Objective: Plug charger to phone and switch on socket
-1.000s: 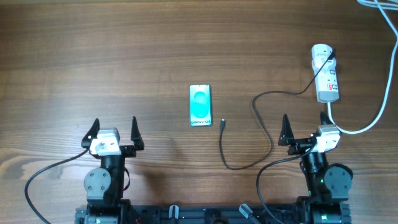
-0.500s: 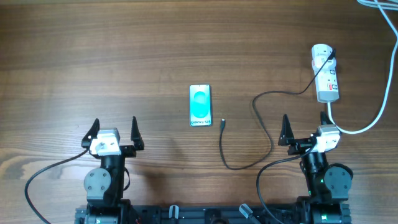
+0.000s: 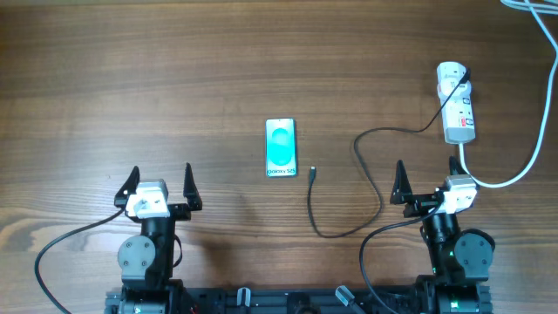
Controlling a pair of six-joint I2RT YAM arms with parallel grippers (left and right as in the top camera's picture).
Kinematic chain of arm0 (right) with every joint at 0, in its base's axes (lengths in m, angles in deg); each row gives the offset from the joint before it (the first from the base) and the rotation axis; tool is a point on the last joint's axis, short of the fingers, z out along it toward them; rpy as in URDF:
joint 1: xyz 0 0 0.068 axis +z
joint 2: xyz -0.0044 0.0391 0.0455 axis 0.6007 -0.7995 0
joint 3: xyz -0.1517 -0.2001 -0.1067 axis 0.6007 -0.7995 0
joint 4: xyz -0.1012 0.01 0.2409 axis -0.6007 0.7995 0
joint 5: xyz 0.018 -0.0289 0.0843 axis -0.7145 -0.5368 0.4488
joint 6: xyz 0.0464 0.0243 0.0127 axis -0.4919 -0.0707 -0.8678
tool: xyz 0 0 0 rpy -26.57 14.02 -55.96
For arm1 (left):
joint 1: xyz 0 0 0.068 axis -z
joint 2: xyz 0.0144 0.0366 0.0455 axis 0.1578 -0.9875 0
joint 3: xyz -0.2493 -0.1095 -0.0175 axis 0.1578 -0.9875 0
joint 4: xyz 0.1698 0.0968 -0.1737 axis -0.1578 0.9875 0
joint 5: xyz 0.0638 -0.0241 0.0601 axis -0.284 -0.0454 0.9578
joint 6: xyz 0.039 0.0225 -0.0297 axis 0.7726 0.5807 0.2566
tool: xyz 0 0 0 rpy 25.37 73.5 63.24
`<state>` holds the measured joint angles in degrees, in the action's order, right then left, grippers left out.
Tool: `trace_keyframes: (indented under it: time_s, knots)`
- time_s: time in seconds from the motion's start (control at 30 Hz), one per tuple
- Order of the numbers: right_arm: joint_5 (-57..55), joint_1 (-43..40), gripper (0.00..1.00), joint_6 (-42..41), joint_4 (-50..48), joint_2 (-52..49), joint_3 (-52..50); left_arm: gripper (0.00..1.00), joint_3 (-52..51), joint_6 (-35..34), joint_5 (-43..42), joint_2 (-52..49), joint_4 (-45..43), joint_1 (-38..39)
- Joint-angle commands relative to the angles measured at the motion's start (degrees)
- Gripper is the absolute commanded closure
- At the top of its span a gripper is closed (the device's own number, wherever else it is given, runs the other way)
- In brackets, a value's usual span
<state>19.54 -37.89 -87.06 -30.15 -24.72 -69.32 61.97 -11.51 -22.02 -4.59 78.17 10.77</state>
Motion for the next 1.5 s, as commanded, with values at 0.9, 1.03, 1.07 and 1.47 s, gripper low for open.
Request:
trace_keyframes:
  time_s: [0.9,1.03,1.07,1.47]
  knots:
    - [-0.57,-0.17,0.0,-0.72,-0.17,0.09,-0.07,0.0,-0.55,0.83,-0.26,0.63,-0.39,-0.48]
    - [-0.57,-0.17,0.0,-0.72,-0.17,0.09,-0.04,0.0,-0.55,0.83,-0.26,0.63,-0.39,-0.48]
    - [-0.59,-0.17,0.0,-0.72,-0.17,0.09,-0.04,0.0,-0.55,0.83,-0.26,0.63,-0.39,-0.48]
    - [-0.57,-0.17,0.0,-0.72,-0.17,0.09,-0.04,0.0,-0.55,-1.29,-7.8,0.63,-3.34,-0.44]
